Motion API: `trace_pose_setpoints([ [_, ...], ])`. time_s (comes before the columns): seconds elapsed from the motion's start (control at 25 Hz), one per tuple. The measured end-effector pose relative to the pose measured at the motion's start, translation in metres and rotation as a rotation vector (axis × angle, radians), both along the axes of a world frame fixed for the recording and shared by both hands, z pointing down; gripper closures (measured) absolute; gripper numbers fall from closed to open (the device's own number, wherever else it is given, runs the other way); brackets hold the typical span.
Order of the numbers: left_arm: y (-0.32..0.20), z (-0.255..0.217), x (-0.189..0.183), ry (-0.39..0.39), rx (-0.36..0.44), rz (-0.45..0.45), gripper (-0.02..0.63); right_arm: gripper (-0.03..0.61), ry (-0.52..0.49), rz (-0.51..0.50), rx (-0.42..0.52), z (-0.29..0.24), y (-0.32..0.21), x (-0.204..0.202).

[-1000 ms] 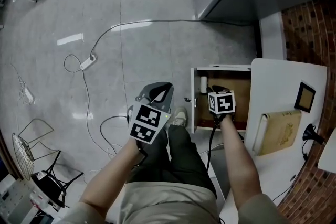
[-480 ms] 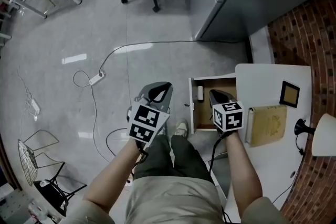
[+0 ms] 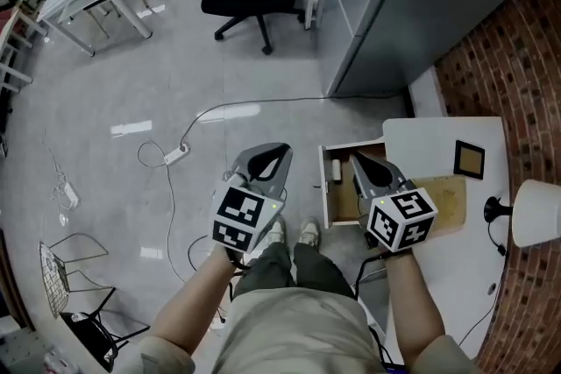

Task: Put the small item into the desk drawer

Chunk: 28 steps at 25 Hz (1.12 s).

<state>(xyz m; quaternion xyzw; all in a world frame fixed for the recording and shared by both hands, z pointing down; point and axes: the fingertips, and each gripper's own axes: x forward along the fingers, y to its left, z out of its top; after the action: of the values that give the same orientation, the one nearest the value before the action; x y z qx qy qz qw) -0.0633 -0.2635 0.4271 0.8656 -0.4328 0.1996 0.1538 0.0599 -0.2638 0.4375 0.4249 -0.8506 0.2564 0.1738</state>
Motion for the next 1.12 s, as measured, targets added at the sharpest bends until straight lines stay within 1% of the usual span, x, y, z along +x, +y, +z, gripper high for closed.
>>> trace_pose_setpoints([
  [0.2,0.01,-0.058,-0.009,0.002,0.101,0.004,0.612,0.574,-0.043,-0.028,0.147,-0.078,0.014,-0.016],
  [0.44,0.028,-0.115,-0.017,-0.037,0.211,0.021,0.611,0.574,-0.1,-0.044,0.285,-0.157,0.033,-0.026],
  [0.72,0.061,-0.181,-0.021,-0.003,0.301,0.065,0.612,0.575,-0.105,-0.085,0.447,-0.228,0.062,-0.038],
  [0.88,0.077,-0.211,-0.028,0.08,0.302,0.016,0.612,0.575,-0.099,-0.117,0.504,-0.258,0.083,-0.048],
  [1.0,0.088,-0.224,-0.031,0.074,0.318,0.01,0.612,0.575,-0.112,-0.125,0.518,-0.268,0.093,-0.048],
  [1.12,0.096,-0.227,-0.034,0.07,0.314,-0.005,0.612,0.575,-0.118,-0.126,0.522,-0.269,0.101,-0.047],
])
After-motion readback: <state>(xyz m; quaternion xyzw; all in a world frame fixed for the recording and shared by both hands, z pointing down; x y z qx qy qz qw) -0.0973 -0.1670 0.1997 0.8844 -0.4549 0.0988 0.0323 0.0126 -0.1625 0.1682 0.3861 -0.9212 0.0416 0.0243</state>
